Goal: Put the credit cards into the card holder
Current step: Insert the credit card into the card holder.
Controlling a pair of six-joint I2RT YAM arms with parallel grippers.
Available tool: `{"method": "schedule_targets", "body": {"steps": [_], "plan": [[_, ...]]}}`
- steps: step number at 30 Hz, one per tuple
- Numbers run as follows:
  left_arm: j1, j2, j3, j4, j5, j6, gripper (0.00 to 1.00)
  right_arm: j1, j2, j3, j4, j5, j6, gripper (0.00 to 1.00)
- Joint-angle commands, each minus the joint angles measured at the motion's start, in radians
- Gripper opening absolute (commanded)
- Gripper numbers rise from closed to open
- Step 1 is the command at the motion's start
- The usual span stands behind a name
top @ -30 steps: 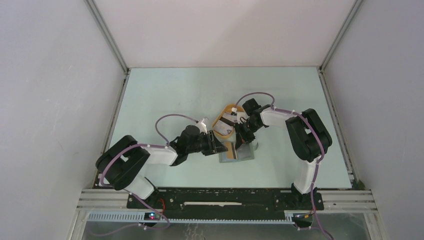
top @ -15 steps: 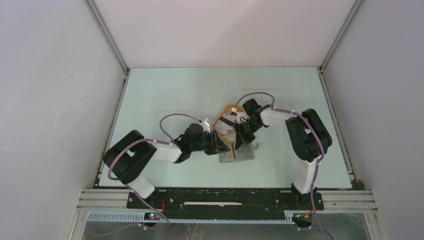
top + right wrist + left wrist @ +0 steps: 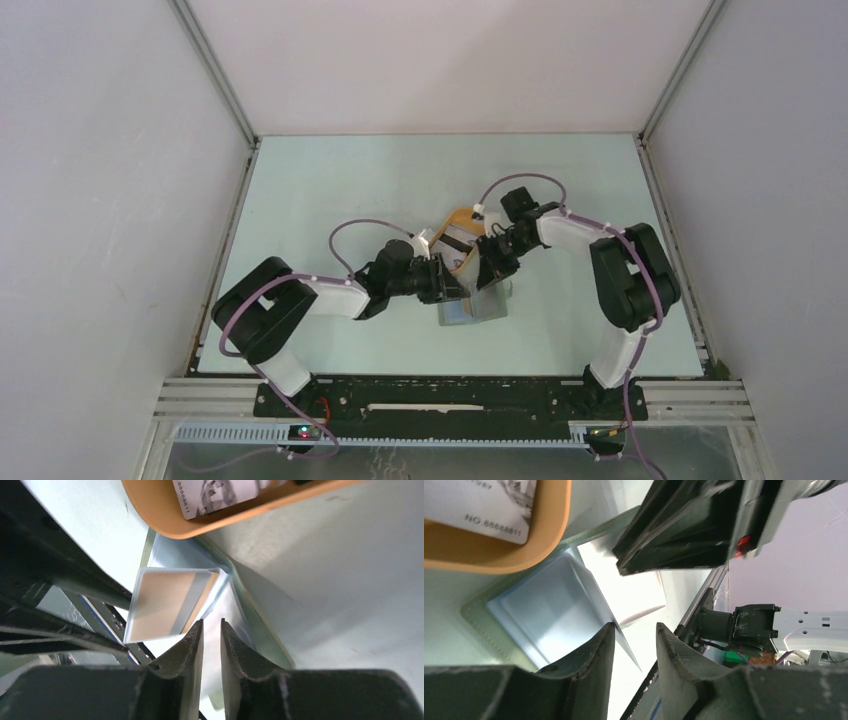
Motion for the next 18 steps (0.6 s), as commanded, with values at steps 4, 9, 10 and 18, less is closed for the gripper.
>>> {"method": "schedule_targets", "body": {"steps": [4,9,10,18], "plan": [[-0.021,0.07,0.118,0.03,0.061,-0.005,0.41,-0.167,-0.128,-0.003,-0.026,-0.135,-0.085,0.34],[-0.031,0.124,0.187,-0.012,0.083,0.009,0.41,-0.236,-0.116,-0.011,-0.023,-0.231,-0.073,0.36],[-0.032,0.137,0.199,-0.018,0.086,0.011,0.41,-0.243,-0.114,-0.012,-0.022,-0.244,-0.072,0.36],[-0.047,0.227,0.259,-0.034,0.105,0.01,0.41,-0.304,-0.14,-0.014,-0.014,-0.362,-0.067,0.35]]}}
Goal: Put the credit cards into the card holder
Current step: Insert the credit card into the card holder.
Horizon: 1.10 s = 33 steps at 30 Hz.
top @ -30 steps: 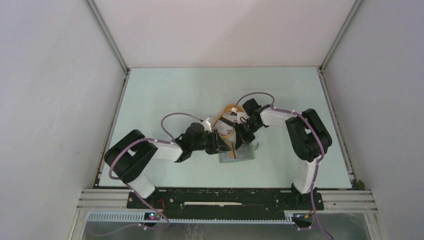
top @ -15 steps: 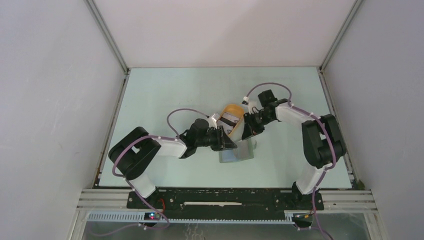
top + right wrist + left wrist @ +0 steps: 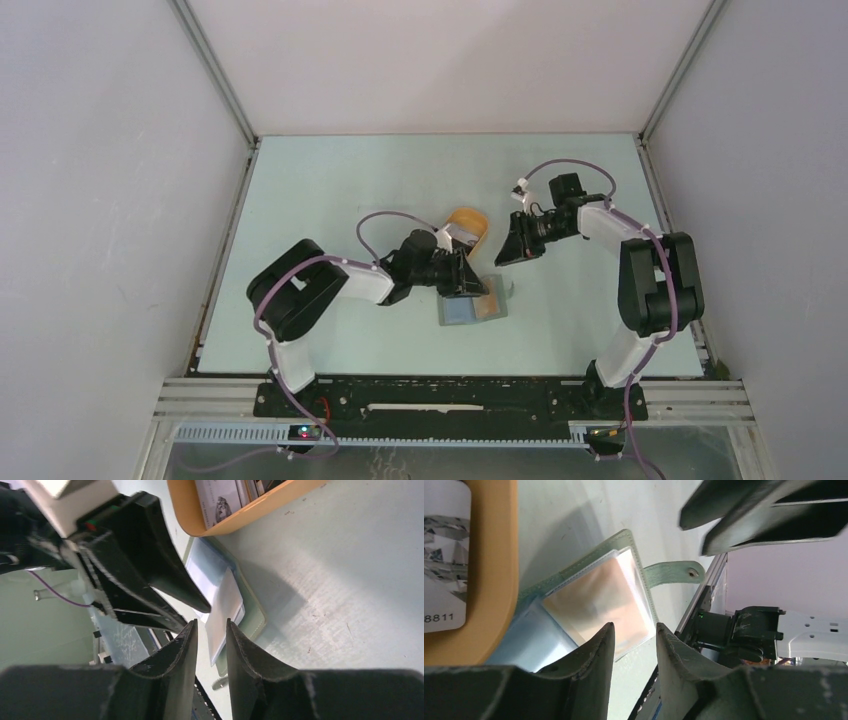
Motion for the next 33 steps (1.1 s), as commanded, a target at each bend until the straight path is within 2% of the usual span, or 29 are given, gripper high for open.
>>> {"method": "schedule_targets", "body": {"steps": [1,6,12,16,20,23,26,27,29,30,32,33], "plan": [[-0.016,0.035,0.051,-0.011,0.033,0.007,0.41,-0.036,-0.037,-0.008,0.005,-0.114,-0.01,0.35],[-0.016,-0.018,0.046,-0.031,0.008,0.033,0.4,-0.044,-0.034,-0.013,0.005,-0.168,-0.018,0.34],[-0.017,-0.218,0.035,-0.21,-0.109,0.175,0.41,-0.04,-0.063,-0.012,-0.001,-0.218,-0.053,0.33],[-0.016,-0.405,0.034,-0.41,-0.253,0.293,0.41,-0.04,-0.124,-0.009,-0.009,-0.193,-0.097,0.33],[-0.017,-0.612,0.028,-0.591,-0.471,0.399,0.43,-0.028,-0.179,0.023,-0.029,-0.141,-0.148,0.35],[-0.017,-0.743,0.026,-0.695,-0.654,0.46,0.44,0.0,-0.195,0.088,-0.067,-0.097,-0.205,0.42],[-0.014,-0.865,0.008,-0.743,-0.824,0.499,0.55,0.044,-0.192,0.18,-0.103,-0.041,-0.272,0.47],[-0.012,-0.901,-0.002,-0.746,-0.873,0.505,0.64,0.062,-0.186,0.219,-0.105,-0.023,-0.283,0.53],[0.0,-0.963,-0.031,-0.739,-0.957,0.493,0.9,0.101,-0.162,0.269,-0.095,-0.008,-0.309,0.65],[0.012,-0.988,-0.051,-0.724,-0.985,0.481,0.98,0.116,-0.14,0.29,-0.088,-0.018,-0.323,0.73],[0.053,-1.027,-0.092,-0.683,-0.963,0.461,1.0,0.131,-0.062,0.36,-0.113,-0.074,-0.355,0.75],[0.083,-1.039,-0.115,-0.652,-0.893,0.453,1.0,0.137,-0.012,0.426,-0.195,-0.123,-0.371,0.76]]}}
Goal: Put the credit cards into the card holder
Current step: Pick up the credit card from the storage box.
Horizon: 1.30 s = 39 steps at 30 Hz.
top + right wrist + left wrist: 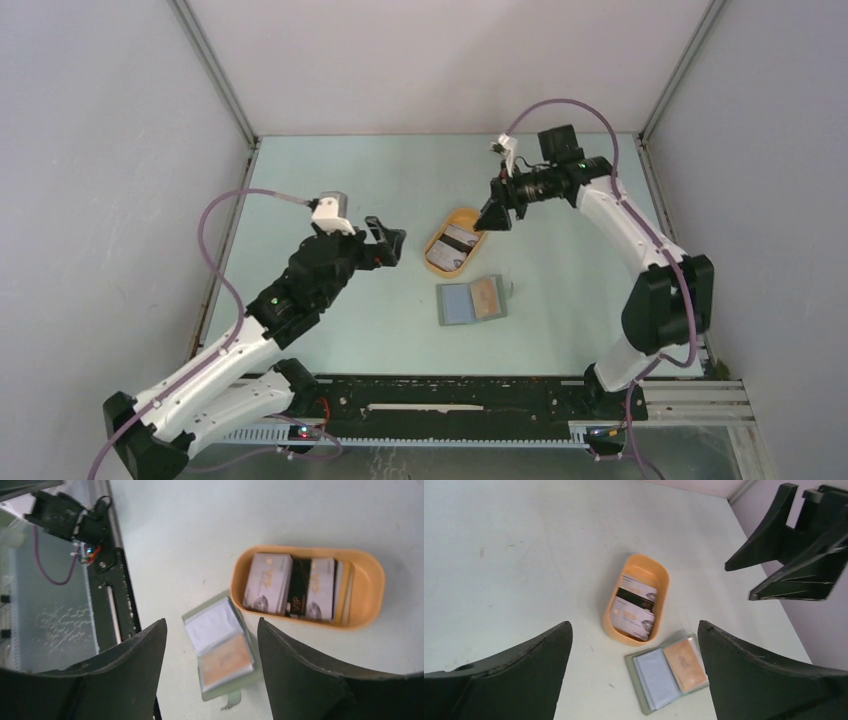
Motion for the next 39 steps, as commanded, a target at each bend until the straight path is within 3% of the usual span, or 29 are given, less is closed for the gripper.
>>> {"method": "schedule_targets", "body": {"steps": [1,4,7,12,17,23,35,39], "plan": [[0.098,-0.05,-0.1,0.058,0.003,-0.014,1.0,0.038,0.189,0.213,-0.161,-0.086,-0.089,0.77],[0.167,-0.01,-0.143,0.131,0.147,-0.049,1.0,0.071,0.376,0.438,-0.348,-0.06,-0.071,0.78],[0.211,0.08,-0.158,0.201,0.244,-0.087,1.0,0.099,0.512,0.563,-0.414,-0.024,-0.043,0.78],[0.271,0.286,-0.159,0.394,0.424,-0.207,0.92,0.14,0.585,0.586,-0.384,0.052,0.016,0.78],[0.309,0.528,-0.089,0.471,0.608,-0.281,0.83,0.185,0.636,0.599,-0.353,0.154,0.066,0.77],[0.309,0.685,-0.086,0.521,0.668,-0.362,0.72,0.202,0.711,0.656,-0.349,0.212,0.139,0.74],[0.296,0.803,-0.063,0.562,0.711,-0.406,0.64,0.223,0.774,0.68,-0.353,0.335,0.155,0.71],[0.291,0.826,-0.047,0.535,0.713,-0.399,0.59,0.224,0.778,0.67,-0.357,0.312,0.149,0.71]]}}
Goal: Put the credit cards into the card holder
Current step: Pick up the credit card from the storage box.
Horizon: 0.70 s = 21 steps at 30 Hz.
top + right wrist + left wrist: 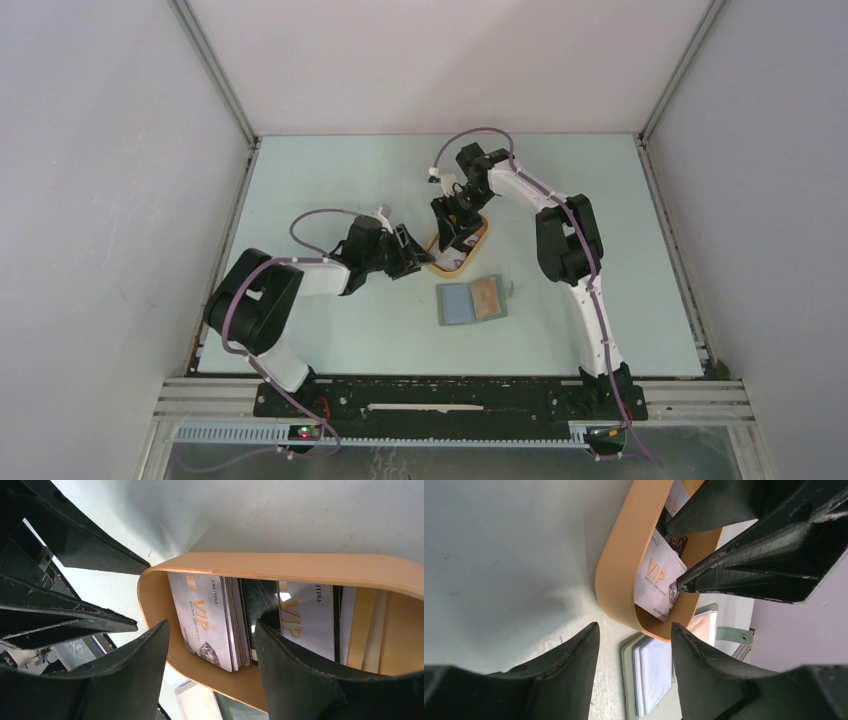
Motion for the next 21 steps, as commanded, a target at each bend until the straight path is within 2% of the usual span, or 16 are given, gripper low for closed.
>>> {"method": "schedule_targets", "body": {"steps": [1,4,21], "plan": [[-0.009,0.019,0.062,0.0,0.026,-0.001,0.57,0.011,0.001,0.021,-0.006,-0.006,0.006,0.71],[-0.012,0.028,0.074,-0.021,0.027,0.007,0.51,0.018,0.004,-0.001,-0.009,-0.05,0.007,0.71],[-0.015,0.022,0.085,-0.072,0.011,0.038,0.41,-0.007,-0.077,-0.066,-0.012,-0.359,0.025,0.68]]}}
